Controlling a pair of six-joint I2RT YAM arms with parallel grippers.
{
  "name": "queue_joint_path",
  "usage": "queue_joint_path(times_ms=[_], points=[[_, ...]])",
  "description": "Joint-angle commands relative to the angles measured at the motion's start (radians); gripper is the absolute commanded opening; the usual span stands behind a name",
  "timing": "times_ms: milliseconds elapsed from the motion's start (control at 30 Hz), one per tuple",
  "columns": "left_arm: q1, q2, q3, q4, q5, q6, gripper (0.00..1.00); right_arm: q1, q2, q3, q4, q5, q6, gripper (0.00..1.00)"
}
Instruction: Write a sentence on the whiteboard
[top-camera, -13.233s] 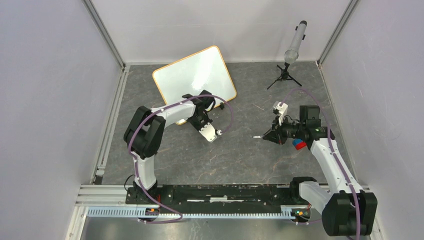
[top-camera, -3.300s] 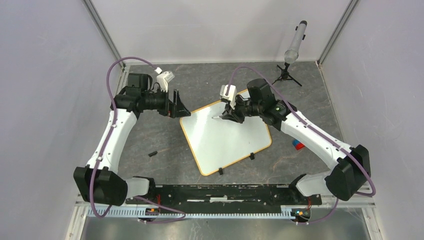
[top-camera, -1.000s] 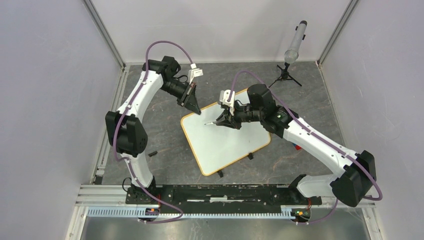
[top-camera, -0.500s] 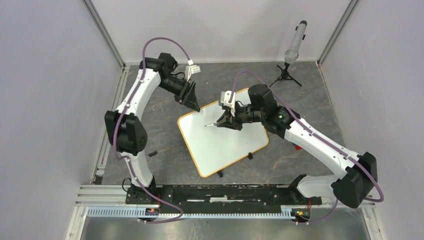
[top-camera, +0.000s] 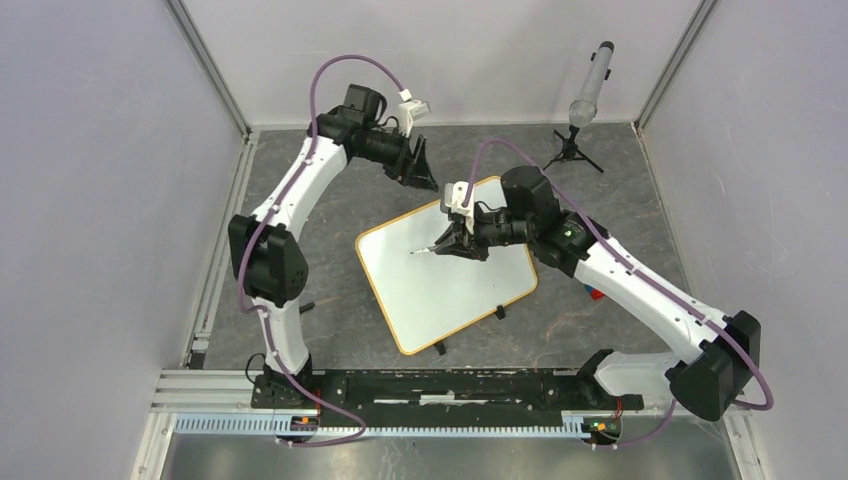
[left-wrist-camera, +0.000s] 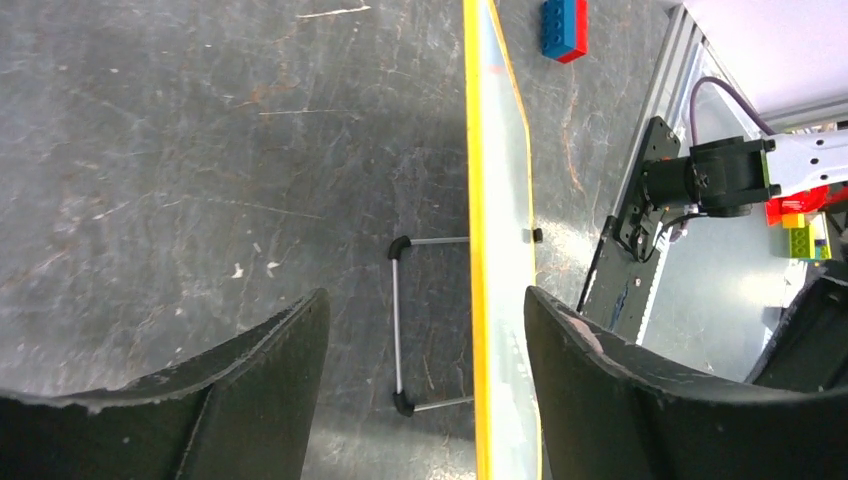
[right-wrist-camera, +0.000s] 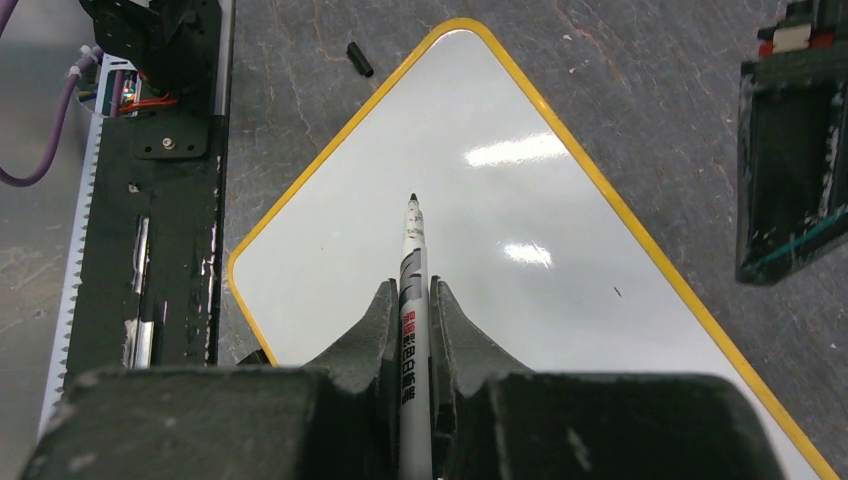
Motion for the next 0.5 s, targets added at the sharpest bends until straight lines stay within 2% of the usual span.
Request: queue_joint_path(times_ms=[0,167,400,467], points=[[-0.039,0.008,0.012,0.051,-0.005,-0.053,0.73,0.004,-0.034,0.039,-0.01,-0.011,-0.021,0.0],[-0.04,-0.043,-0.06,0.052,0.031,-0.008,0.53,0.004,-0.04,0.036,-0.02,-0.016,-0.028,0.0],[-0.069,-0.086,-0.116,0.043,0.055,0.051,0.38,0.004,-0.038,0.04,-0.023,-0.032,-0.025,0.0],[-0.076,-0.085,-0.121,0.025,0.062,0.079,0.31,0.004,-0.038,0.041,-0.022,-0.031,-0.026,0.0]])
